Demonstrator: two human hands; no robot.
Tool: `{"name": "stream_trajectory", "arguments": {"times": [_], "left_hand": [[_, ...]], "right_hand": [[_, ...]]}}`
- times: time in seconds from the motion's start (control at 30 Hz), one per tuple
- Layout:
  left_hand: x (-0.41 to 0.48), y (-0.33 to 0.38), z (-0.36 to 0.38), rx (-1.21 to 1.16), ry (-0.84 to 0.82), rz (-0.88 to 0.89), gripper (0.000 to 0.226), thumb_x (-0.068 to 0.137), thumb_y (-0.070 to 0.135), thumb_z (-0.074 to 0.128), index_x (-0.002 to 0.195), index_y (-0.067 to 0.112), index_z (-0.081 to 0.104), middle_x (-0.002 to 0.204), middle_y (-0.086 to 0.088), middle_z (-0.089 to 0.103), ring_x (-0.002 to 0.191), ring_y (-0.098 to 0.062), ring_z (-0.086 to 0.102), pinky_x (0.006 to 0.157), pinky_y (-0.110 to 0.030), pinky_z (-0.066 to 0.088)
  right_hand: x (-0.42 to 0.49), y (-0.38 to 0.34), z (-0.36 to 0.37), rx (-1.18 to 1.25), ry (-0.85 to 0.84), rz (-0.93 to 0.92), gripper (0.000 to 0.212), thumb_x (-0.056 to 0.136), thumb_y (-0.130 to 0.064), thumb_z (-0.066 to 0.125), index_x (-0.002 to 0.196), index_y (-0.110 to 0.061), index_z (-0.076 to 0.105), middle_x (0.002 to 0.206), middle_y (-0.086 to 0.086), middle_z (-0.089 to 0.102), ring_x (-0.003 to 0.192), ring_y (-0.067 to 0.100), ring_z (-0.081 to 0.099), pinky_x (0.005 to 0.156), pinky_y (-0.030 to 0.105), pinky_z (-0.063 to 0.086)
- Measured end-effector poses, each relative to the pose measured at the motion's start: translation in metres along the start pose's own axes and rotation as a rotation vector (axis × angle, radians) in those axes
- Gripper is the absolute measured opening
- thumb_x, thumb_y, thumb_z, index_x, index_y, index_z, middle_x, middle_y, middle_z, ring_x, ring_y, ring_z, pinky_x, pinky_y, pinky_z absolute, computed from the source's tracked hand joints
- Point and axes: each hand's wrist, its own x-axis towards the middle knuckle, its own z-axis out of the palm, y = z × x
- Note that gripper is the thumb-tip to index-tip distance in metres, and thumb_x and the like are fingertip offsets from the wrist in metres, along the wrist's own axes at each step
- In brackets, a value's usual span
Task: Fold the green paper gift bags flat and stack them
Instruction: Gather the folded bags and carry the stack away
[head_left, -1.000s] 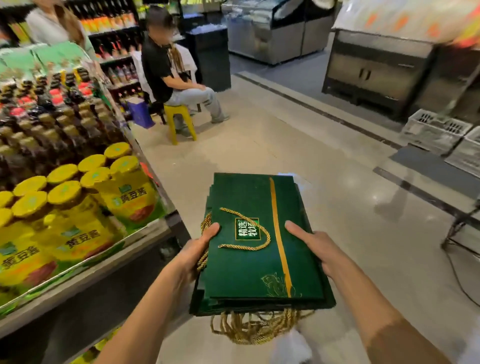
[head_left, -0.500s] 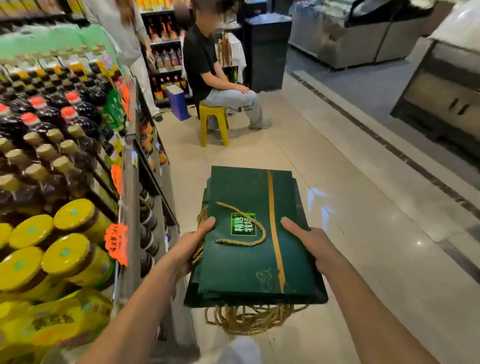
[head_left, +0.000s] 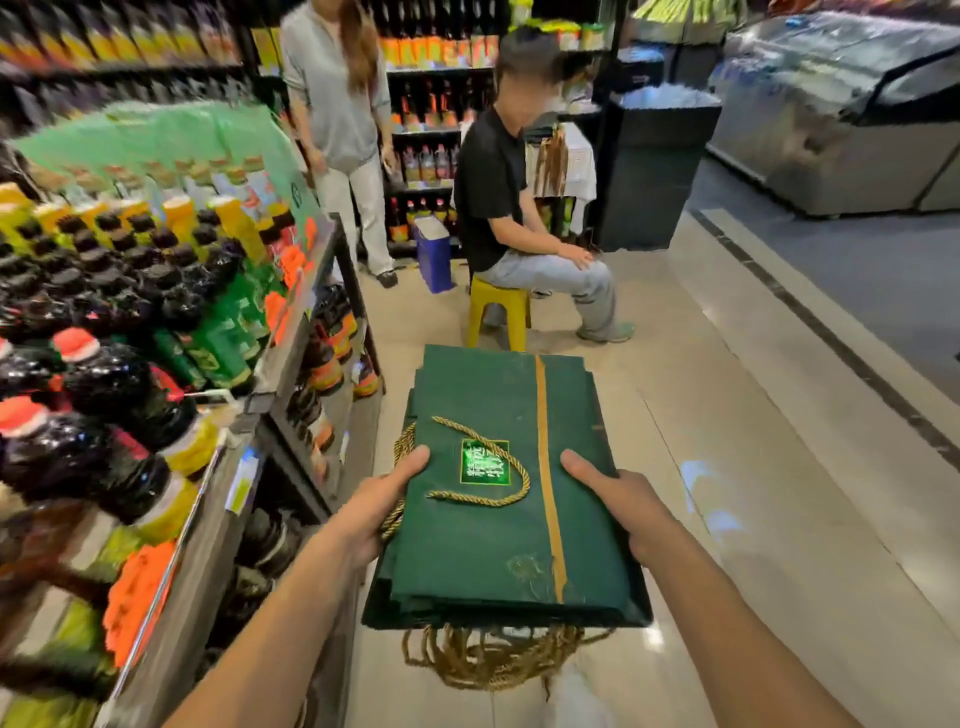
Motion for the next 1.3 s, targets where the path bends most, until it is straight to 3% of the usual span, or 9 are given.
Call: {"name": "stream_trajectory", "arguments": {"times": [0.1,0.23,0.53,0.7,0.83,1.0,1.1,1.2,1.3], "left_hand": [[0.065,0.042,0.013,-0.053,0.076,0.002,0.098,0.047,0.058,0.097,0.123,0.003,0.069,0.117,-0.023,0.072,0.108,-0.039,0.07,0.103,-0.055,0.051],[0.136,0.1,0.025,-0.14,0.176,0.052,0.067,0.067,0.047,0.087,0.117,0.004,0.072,0.112,-0.022,0.074,0.1,-0.036,0.074,0.097,-0.05,0.054],[0.338,0.248,-0.016,-0.244,0.268,0.108,0.053,0.078,0.038,0.076,0.117,0.002,0.072,0.112,-0.022,0.074,0.1,-0.037,0.074,0.088,-0.046,0.059],[0.448,0.353,-0.055,-0.247,0.244,0.107,0.043,0.087,0.037,0.073,0.117,0.007,0.071,0.113,-0.019,0.075,0.102,-0.036,0.073,0.089,-0.046,0.059],[0.542,0.431,-0.091,-0.214,0.253,0.097,0.071,0.071,0.049,0.084,0.126,0.008,0.067,0.117,-0.018,0.073,0.107,-0.036,0.072,0.103,-0.051,0.052],[0.664,0.512,-0.135,-0.239,0.349,0.049,0.07,0.07,0.051,0.084,0.125,0.011,0.069,0.121,-0.017,0.072,0.114,-0.037,0.068,0.107,-0.054,0.048],[0.75,0.537,-0.18,-0.242,0.409,0.055,0.094,0.061,0.071,0.086,0.14,0.03,0.057,0.143,-0.005,0.061,0.134,-0.032,0.055,0.115,-0.059,0.036],[0.807,0.575,-0.202,-0.312,0.436,0.033,0.087,0.062,0.07,0.087,0.135,0.029,0.063,0.135,-0.006,0.067,0.128,-0.033,0.059,0.113,-0.056,0.039],[0.831,0.639,-0.204,-0.381,0.427,0.007,0.082,0.062,0.072,0.085,0.131,0.031,0.067,0.137,-0.009,0.065,0.125,-0.036,0.061,0.111,-0.057,0.042]], "right_hand": [[0.09,-0.05,-0.004,-0.042,-0.059,0.003,0.055,0.072,-0.049,0.086,0.108,-0.011,0.071,0.093,0.005,0.079,0.086,0.023,0.076,0.065,0.03,0.058],[0.192,-0.113,0.003,-0.071,-0.136,0.024,0.051,0.074,-0.047,0.085,0.108,-0.011,0.071,0.095,0.004,0.079,0.087,0.022,0.076,0.066,0.029,0.058],[0.438,-0.246,0.085,-0.139,-0.238,0.005,0.049,0.075,-0.042,0.086,0.11,-0.01,0.074,0.096,0.005,0.079,0.089,0.023,0.077,0.078,0.035,0.061],[0.564,-0.333,0.145,-0.18,-0.244,0.009,0.078,0.053,-0.06,0.094,0.116,-0.019,0.072,0.106,0.001,0.078,0.099,0.024,0.074,0.093,0.046,0.058],[0.667,-0.398,0.191,-0.193,-0.26,0.024,0.072,0.059,-0.056,0.092,0.117,-0.019,0.072,0.104,0.001,0.078,0.097,0.023,0.075,0.091,0.046,0.059],[0.827,-0.459,0.241,-0.251,-0.276,0.022,0.119,0.034,-0.079,0.09,0.133,-0.018,0.062,0.125,0.002,0.071,0.114,0.026,0.068,0.101,0.048,0.054],[0.905,-0.511,0.279,-0.296,-0.34,0.003,0.102,0.036,-0.078,0.09,0.12,-0.022,0.072,0.114,-0.002,0.075,0.108,0.022,0.07,0.1,0.043,0.055],[0.97,-0.564,0.319,-0.328,-0.407,0.002,0.089,0.044,-0.073,0.089,0.116,-0.023,0.073,0.11,-0.004,0.076,0.105,0.017,0.07,0.097,0.036,0.054],[1.021,-0.614,0.367,-0.318,-0.464,-0.005,0.049,0.069,-0.052,0.087,0.105,-0.022,0.072,0.101,-0.005,0.076,0.089,0.008,0.071,0.071,0.022,0.055]]}}
